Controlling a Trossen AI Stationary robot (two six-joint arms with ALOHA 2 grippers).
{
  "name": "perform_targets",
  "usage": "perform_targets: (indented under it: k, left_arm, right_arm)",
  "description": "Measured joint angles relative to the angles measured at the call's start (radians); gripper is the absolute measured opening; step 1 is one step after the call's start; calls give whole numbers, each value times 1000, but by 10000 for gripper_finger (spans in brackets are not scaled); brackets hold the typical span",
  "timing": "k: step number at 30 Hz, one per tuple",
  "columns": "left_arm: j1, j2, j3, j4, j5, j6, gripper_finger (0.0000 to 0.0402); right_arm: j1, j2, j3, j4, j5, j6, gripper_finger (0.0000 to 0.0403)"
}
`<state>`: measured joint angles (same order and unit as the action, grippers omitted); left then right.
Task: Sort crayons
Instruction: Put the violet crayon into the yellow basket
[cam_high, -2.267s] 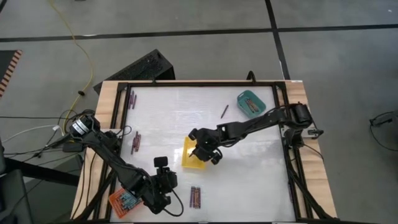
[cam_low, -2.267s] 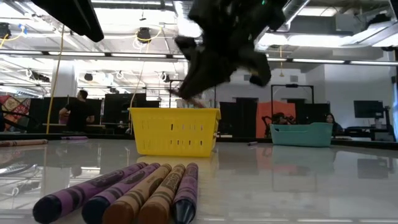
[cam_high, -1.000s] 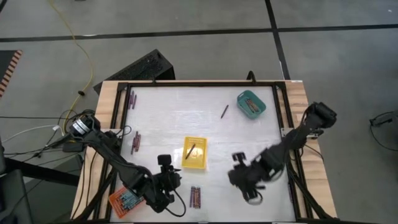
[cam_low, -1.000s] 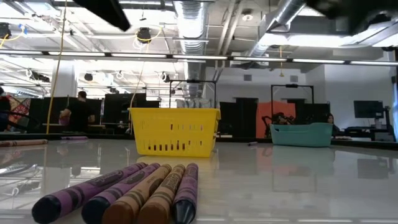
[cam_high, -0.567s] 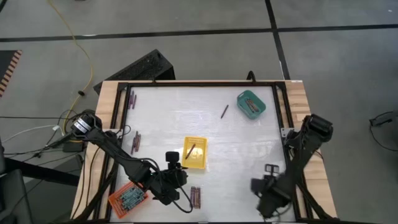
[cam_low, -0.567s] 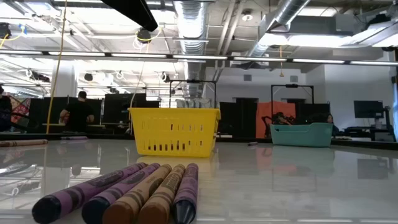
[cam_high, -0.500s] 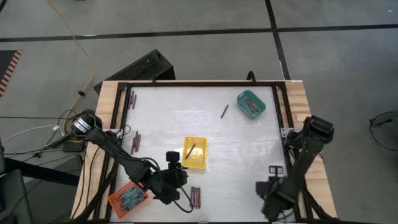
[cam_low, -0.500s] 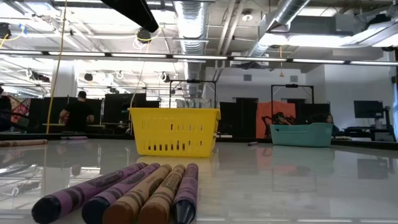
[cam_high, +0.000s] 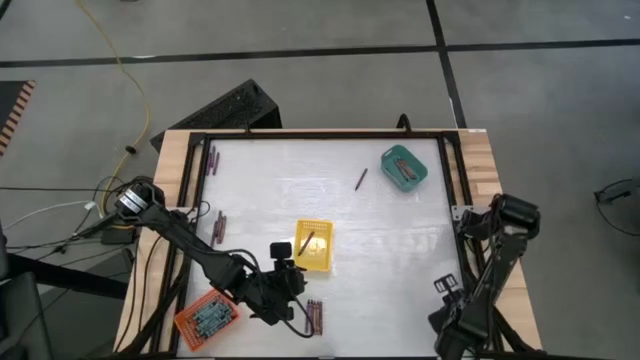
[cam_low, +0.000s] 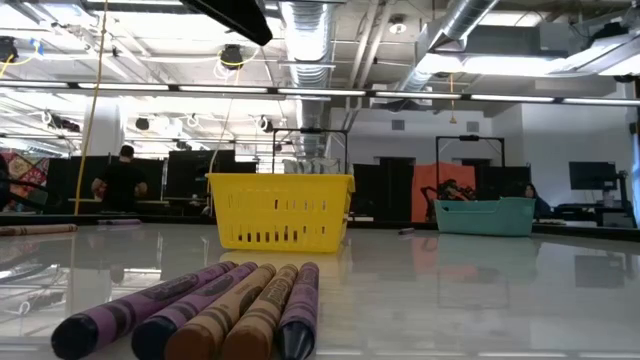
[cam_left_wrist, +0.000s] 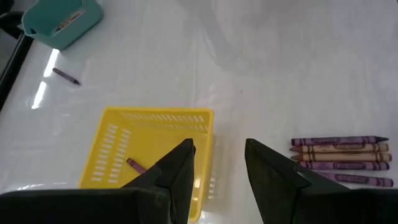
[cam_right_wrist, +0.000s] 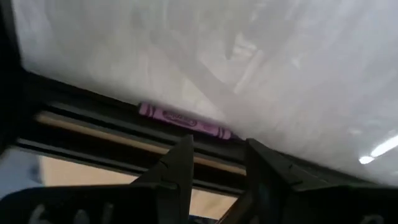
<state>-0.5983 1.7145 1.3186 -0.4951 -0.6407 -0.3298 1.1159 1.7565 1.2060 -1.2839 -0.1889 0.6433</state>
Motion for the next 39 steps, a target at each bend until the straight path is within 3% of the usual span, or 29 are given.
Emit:
perform_targets:
  k: [6,14,33,39]
  left_arm:
    - [0,0,0,1,1,-9,132]
    - [0,0,0,1,6,-22,132]
    - [10,0,0,18,8,-10,132]
    - [10,0,0,16,12,-7,132]
  right_arm:
    - [37,101,0,39,-1,-129,136]
    - [77,180,0,104,-41,-151,136]
    - [55,108,-5,86,-42,-117,136]
    - [71,109,-50,122,-85,-94,136]
